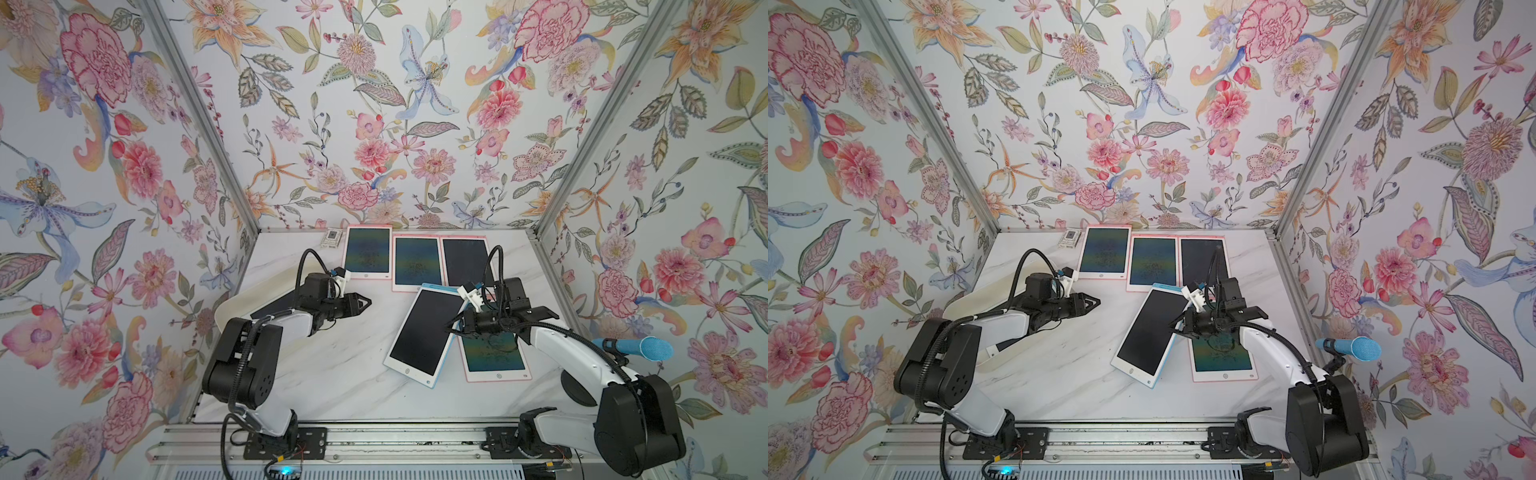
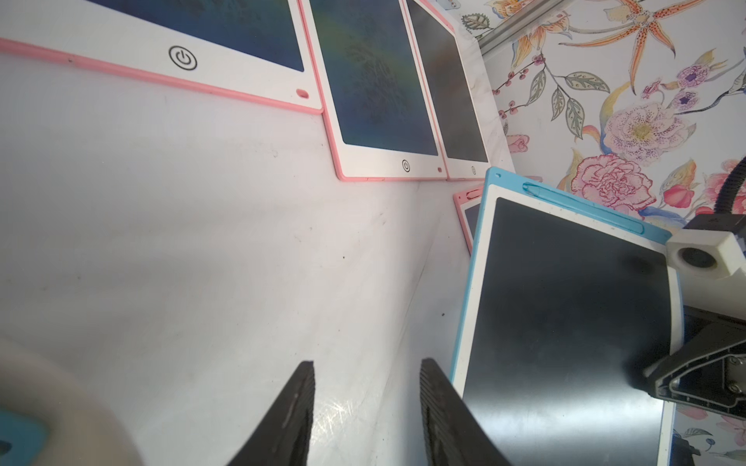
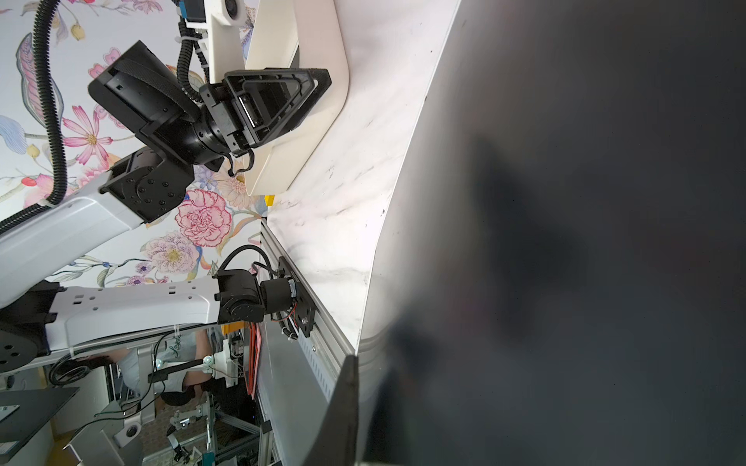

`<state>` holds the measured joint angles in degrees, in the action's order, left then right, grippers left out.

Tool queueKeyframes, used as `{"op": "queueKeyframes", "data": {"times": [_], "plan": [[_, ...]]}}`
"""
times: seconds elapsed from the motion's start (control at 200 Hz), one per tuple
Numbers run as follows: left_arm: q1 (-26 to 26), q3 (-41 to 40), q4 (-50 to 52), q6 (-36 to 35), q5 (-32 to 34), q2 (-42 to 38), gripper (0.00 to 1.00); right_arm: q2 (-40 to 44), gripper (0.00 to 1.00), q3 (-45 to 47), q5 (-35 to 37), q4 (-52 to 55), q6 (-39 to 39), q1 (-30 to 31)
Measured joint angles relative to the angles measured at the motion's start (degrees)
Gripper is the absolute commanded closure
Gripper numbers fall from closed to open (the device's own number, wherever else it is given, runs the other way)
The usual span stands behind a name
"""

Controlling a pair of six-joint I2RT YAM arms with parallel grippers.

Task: Take out the writing tablet from the storage box
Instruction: Adjust the storage box at the center of the board, then place the writing tablet at the center of the board.

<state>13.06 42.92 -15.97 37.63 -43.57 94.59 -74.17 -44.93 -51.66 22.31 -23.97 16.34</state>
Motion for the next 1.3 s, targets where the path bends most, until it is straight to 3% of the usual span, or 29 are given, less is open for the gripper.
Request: {"op": "queueKeyframes", "data": {"times": [0.21, 0.635, 1.301], "plan": [[0.9, 3.3, 0.2, 0.0, 0.8, 2.9, 0.52, -5.8, 1.00, -2.1, -0.5, 0.0, 1.0, 2.4], [12.4, 5.4, 4.3, -1.8, 6.5, 4.5, 0.51, -14.2, 1.00, -4.3, -3.8, 1.1, 3.1, 1.3], [11.5, 5.3, 4.5, -2.8, 8.2, 3.8, 0.50, -15.2, 1.00, -5.2, -4.5, 2.4, 4.5, 0.7]]}}
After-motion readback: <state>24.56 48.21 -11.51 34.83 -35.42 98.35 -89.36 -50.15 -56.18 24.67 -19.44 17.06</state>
